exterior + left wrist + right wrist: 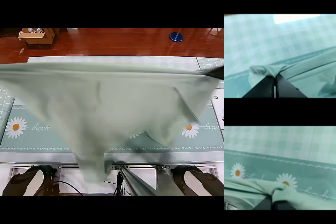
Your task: Fold the shirts.
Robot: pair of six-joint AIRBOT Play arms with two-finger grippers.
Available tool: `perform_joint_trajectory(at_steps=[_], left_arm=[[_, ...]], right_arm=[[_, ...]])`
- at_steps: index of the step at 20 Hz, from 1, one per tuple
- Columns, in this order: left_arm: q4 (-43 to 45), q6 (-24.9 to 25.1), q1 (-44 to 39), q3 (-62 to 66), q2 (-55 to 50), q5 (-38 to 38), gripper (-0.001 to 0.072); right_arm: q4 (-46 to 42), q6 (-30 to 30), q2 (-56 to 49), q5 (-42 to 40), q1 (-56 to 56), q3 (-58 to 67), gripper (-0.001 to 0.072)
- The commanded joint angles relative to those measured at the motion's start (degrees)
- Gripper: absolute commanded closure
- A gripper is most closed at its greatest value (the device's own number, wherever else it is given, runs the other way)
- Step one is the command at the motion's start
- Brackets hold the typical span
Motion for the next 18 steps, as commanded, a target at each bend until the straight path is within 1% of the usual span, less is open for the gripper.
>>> perform_joint_trajectory(at_steps=[1,2,4,6,10,12,14,17,18], left_arm=[[-0.1,2.4,-2.4,-5.9,-10.8,6.1,0.0688],[-0.1,2.4,-3.7,-6.6,-14.4,8.0,0.0688],[-0.1,5.1,-6.2,-6.7,-21.6,11.8,0.0688],[-0.1,6.9,-7.6,-6.7,-27.8,16.0,0.0688],[-0.1,6.8,-8.8,-6.7,-36.7,26.4,0.0687],[-0.1,6.7,-9.3,-6.7,-40.3,30.3,0.0688],[-0.1,6.2,-10.4,-6.7,-44.0,31.4,0.0687],[-0.1,0.8,-12.7,-6.7,-50.0,31.3,0.0687],[-0.1,-0.4,-13.5,-6.7,-51.7,31.1,0.0687]], right_arm=[[-1.9,-4.7,-12.1,-8.5,4.0,-3.0,0.0693],[-1.9,-6.2,-15.6,-11.8,5.4,-3.0,0.0693],[-1.9,-8.5,-22.3,-20.0,6.8,-3.0,0.0693],[-1.5,-8.5,-27.5,-28.0,6.8,-3.0,0.0693],[-1.7,-8.5,-34.3,-39.2,6.7,-3.0,0.0693],[-1.7,-8.5,-37.2,-41.5,6.7,-3.0,0.0692],[-1.8,-8.2,-40.2,-41.2,6.7,-3.0,0.0692],[-2.3,-7.8,-44.2,-39.0,6.7,-3.0,0.0691],[-1.9,-7.9,-44.8,-39.0,6.7,-3.0,0.0672]])
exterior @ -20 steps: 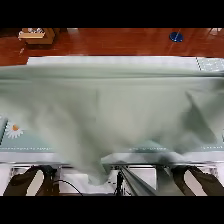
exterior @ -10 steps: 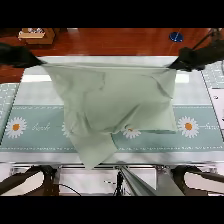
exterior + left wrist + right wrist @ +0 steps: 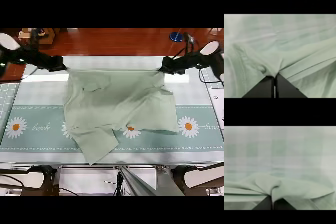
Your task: Fold the shirts.
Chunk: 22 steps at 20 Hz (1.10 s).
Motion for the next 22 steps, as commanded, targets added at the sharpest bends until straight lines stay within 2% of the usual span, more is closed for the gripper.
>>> perform_joint_trajectory(at_steps=[1,2,3,5,6,8,9,10,11,12,14,19,22], left_arm=[[-0.4,-3.9,-2.4,0.0,-6.4,1.0,0.0687],[-0.6,-3.9,-2.7,0.0,-7.0,0.4,0.068],[-0.6,-3.9,-2.7,0.1,-7.0,-0.1,0.0623],[-0.3,-3.7,-1.3,2.5,-6.8,-4.7,0.0385],[0.2,-3.7,0.2,4.9,-6.7,-9.6,0.0305],[0.3,-3.2,4.2,8.9,-6.0,-19.6,0.03],[0.3,-3.3,6.5,9.3,-4.9,-22.8,0.0299],[0.3,-3.3,8.8,8.9,-3.2,-25.2,0.0249],[0.2,-3.3,11.0,7.3,-1.1,-26.8,0.0234],[0.3,-3.3,12.8,4.5,1.3,-27.3,0.0181],[0.3,-2.6,15.9,-5.3,7.6,-26.7,0.0111],[-4.3,3.5,19.9,-35.5,21.7,-22.5,0.0111],[-5.0,4.3,19.9,-44.9,23.7,-18.9,0.0111]], right_arm=[[0.7,0.1,-3.2,-0.5,0.1,0.0,0.056],[1.0,-0.7,-3.0,-0.7,0.0,0.0,0.0426],[1.1,-1.3,-2.5,-0.4,-0.4,0.2,0.0345],[1.1,-2.6,-0.4,3.1,-1.9,1.5,0.0336],[0.8,-4.2,1.2,6.8,-3.0,2.6,0.0336],[-3.5,-6.8,4.6,16.9,-6.0,4.9,0.0336],[-9.0,-6.9,6.6,21.8,-7.6,5.1,0.0336],[-14.5,-6.5,8.1,25.9,-9.2,4.9,0.0335],[-15.5,-4.8,9.9,26.7,-11.8,3.4,0.0334],[-13.6,-4.7,11.5,26.8,-14.4,1.0,0.033],[-9.1,-5.7,14.8,27.0,-19.4,-5.8,0.0285],[0.8,-10.3,21.2,22.5,-27.9,-22.2,0.0281],[1.1,-11.4,23.0,21.0,-28.7,-25.9,0.028]])
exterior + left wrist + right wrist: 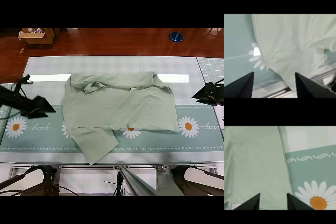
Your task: Fold the shirts.
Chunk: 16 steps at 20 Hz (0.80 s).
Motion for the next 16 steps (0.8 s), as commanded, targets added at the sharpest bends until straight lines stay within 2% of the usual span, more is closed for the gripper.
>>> perform_joint_trajectory(at_steps=[1,6,12,16], left_arm=[[-2.3,2.0,0.9,-12.5,3.4,4.6,0.0111],[-3.7,2.6,-1.4,-18.7,2.7,11.6,0.0111],[-5.9,2.6,-6.8,-19.0,-1.4,17.2,0.0112],[-12.4,2.4,-10.1,-18.9,-6.2,25.3,0.0132]], right_arm=[[2.3,-1.8,2.4,-1.6,-1.9,-5.2,0.0281],[2.3,-1.9,2.4,-1.6,-1.9,-5.2,0.0281],[2.3,-1.9,2.4,-0.7,-1.9,-5.2,0.0281],[2.6,-1.9,3.1,-0.7,-1.9,-5.2,0.0281]])
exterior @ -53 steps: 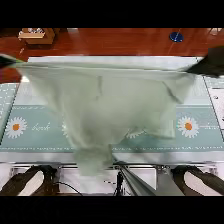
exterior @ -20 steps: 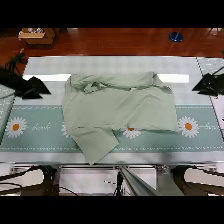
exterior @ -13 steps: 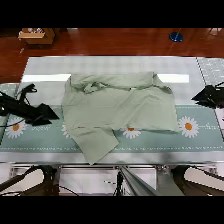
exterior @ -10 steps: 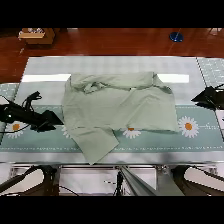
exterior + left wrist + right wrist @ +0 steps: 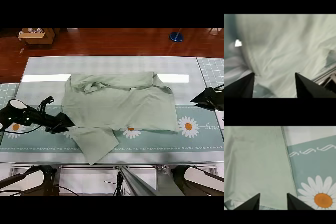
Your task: Fold the shirts.
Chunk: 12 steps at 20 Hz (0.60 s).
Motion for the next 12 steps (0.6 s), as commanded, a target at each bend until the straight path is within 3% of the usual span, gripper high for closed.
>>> perform_joint_trajectory(at_steps=[1,2,3,4,6,8,12], left_arm=[[-5.4,0.0,-2.6,-0.2,-3.9,9.8,0.0136],[-7.2,0.0,-2.8,-0.2,-4.8,10.1,0.0336],[-7.6,0.4,-2.9,-0.2,-5.2,9.6,0.0631],[-7.6,2.0,-2.9,-0.2,-5.2,8.7,0.0686],[-7.5,3.8,-2.8,-0.2,-5.2,5.8,0.0686],[-7.4,4.8,-2.8,-0.2,-5.0,3.6,0.0686],[-7.4,4.9,-2.8,-0.2,-4.6,2.7,0.0686]], right_arm=[[0.4,0.0,1.1,-0.1,0.0,0.0,0.0281],[0.4,0.1,1.8,-0.2,0.0,0.0,0.0281],[0.4,0.3,2.5,-0.3,0.0,0.0,0.0281],[0.2,0.4,3.1,-0.3,0.0,0.0,0.0281],[-1.8,0.6,3.3,0.8,0.0,-0.1,0.0278],[-4.4,0.8,3.3,1.8,-0.5,-3.4,0.0226],[-2.4,-1.4,3.3,2.6,-4.9,-14.1,0.0222]])
